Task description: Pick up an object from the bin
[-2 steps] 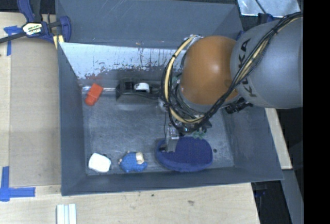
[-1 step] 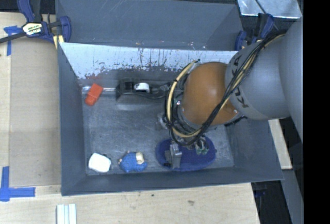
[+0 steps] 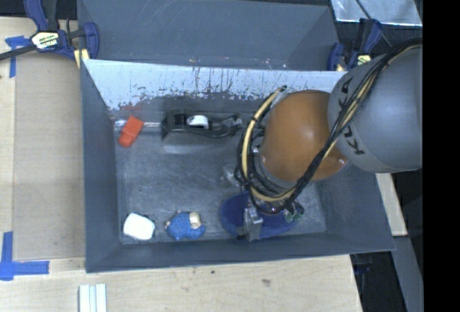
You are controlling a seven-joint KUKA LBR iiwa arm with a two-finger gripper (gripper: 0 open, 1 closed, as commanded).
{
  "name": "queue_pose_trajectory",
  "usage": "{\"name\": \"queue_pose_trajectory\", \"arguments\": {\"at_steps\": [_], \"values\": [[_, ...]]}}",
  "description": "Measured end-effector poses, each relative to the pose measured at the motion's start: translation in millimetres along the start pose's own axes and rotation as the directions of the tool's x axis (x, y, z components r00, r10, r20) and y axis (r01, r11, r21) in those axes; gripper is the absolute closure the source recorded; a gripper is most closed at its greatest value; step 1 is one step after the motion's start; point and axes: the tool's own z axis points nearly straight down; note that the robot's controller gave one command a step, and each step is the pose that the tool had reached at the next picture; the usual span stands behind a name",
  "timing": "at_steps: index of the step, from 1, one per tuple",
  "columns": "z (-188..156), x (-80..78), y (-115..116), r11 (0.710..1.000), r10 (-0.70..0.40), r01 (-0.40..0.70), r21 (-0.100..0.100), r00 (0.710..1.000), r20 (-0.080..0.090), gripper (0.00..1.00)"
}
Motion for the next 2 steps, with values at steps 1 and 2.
{"name": "queue_pose_trajectory", "arguments": {"at_steps": [1, 2], "values": [[1.0, 3.3, -3.3, 0.997, 0.077, -0.077, 0.000, 0.997, -0.006, 0.00], [31.2, -3.0, 3.7, 0.998, 0.064, -0.064, -0.001, 0.998, -0.006, 0.00]]}}
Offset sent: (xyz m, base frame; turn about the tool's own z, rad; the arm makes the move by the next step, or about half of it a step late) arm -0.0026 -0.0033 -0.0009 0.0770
